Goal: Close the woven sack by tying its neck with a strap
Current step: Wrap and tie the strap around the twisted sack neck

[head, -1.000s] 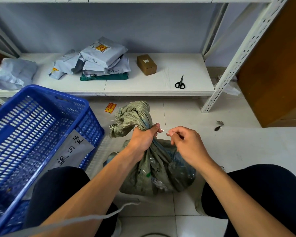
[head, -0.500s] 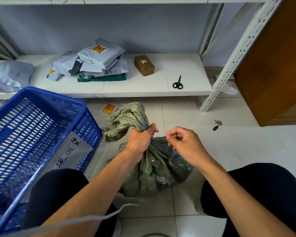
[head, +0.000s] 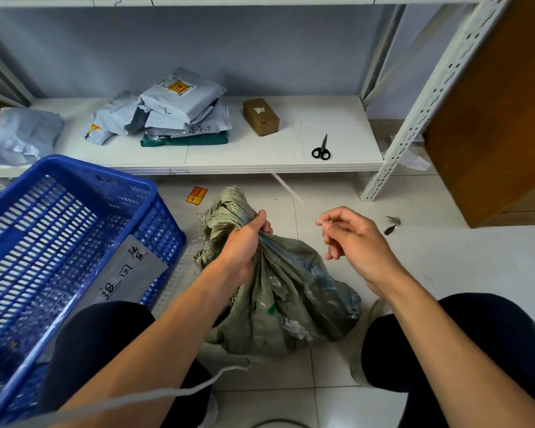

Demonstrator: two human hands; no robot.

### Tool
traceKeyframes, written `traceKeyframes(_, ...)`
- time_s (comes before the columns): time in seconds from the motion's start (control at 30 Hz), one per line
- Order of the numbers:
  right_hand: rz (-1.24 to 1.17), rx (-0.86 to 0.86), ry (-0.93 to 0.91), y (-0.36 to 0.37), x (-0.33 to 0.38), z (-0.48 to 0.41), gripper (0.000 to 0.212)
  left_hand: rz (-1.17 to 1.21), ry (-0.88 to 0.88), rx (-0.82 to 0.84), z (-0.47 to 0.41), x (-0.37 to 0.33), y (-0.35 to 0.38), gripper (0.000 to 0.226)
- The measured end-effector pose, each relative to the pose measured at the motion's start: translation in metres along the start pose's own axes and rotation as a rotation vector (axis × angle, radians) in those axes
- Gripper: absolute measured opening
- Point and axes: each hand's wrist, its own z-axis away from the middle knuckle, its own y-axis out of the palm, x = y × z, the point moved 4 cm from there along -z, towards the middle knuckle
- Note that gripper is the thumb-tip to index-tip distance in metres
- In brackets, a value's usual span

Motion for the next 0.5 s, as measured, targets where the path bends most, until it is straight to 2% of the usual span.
traceKeyframes(0.1,0.117,0.231,0.002,0.005,0.004,0.008,0.012,-0.015,-0.005,0.101,0.002,-0.004,0.003,0.041)
traceKeyframes(0.2,0.312,0.356,0.023,0.015,0.001,0.015,0.008,-0.086,-0.044,0.232,0.005,-0.009,0.008,0.044)
traceKeyframes(0.37,0.512,0.37,-0.015,0.028,-0.011,0.015,0.01,-0.468,-0.01,0.306,0.009,-0.008,0.007,0.049)
traceKeyframes(0.43,0.572,0.326,-0.067,0.029,-0.01,0.013,0.011,-0.641,0.052,0.283,0.007,-0.006,0.004,0.053)
traceKeyframes(0.5,0.603,0.254,-0.134,0.03,-0.011,0.011,0.01,-0.715,0.073,0.251,0.004,-0.003,0.002,0.059)
